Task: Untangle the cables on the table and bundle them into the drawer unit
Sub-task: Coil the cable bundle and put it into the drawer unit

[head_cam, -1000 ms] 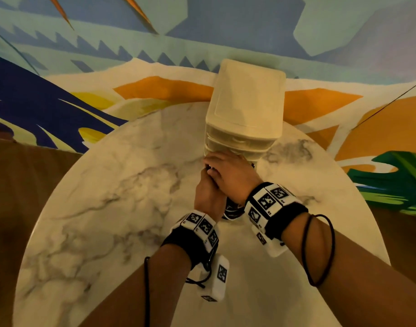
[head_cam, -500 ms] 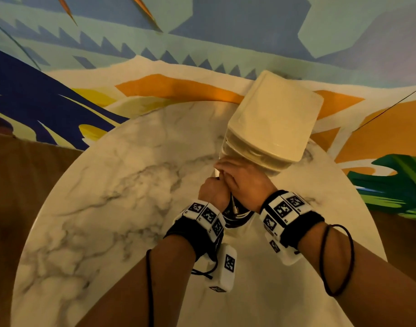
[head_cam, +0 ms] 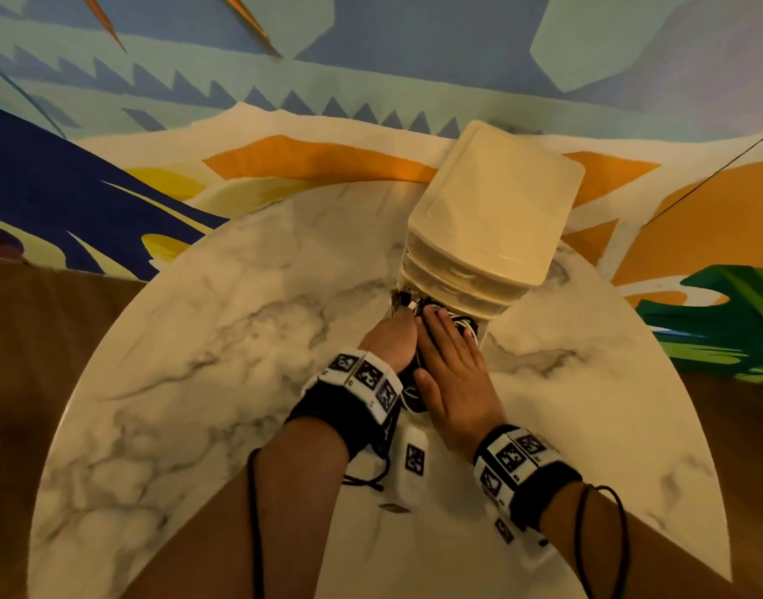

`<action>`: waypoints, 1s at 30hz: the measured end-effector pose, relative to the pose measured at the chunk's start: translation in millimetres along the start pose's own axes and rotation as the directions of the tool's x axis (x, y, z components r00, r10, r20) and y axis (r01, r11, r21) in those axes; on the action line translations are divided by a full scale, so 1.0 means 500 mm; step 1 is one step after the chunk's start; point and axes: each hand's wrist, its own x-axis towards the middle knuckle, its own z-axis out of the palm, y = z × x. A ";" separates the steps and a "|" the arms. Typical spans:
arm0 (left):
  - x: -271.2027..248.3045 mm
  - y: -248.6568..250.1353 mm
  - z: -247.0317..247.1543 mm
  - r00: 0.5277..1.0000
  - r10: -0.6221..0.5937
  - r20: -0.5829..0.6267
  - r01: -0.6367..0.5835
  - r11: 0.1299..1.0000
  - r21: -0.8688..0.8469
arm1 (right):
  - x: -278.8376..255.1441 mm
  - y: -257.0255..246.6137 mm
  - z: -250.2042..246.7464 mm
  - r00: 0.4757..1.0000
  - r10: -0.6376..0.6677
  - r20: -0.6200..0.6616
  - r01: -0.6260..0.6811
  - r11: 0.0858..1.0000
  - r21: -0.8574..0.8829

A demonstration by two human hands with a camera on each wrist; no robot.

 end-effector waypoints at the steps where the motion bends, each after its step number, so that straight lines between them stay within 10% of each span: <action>1: -0.002 0.005 -0.008 0.999 -0.010 0.044 0.012 0.999 -0.049 | 0.001 0.007 0.002 1.000 -0.008 0.014 0.009 1.000 -0.022; 11: -0.030 0.019 -0.031 0.990 0.036 0.135 -0.045 0.997 0.067 | 0.011 0.033 -0.021 0.996 -0.081 -0.043 0.084 0.994 0.064; 17: -0.049 0.016 -0.048 0.977 0.120 -0.174 -0.008 0.846 0.533 | 0.010 0.040 -0.012 0.996 -0.091 -0.021 0.090 0.995 -0.032; 22: -0.045 -0.025 -0.068 0.879 0.261 -0.399 -0.051 0.884 0.465 | 0.010 0.037 -0.008 0.995 -0.092 -0.041 0.091 0.995 -0.036; 27: -0.027 -0.055 -0.044 0.835 0.369 -0.409 -0.316 0.929 0.192 | 0.013 0.036 -0.003 0.994 -0.090 -0.064 0.087 0.995 -0.050; 30: -0.013 -0.071 -0.035 0.725 0.541 -0.426 -0.472 0.841 0.265 | 0.013 0.038 0.000 0.992 -0.086 -0.093 0.085 0.996 -0.021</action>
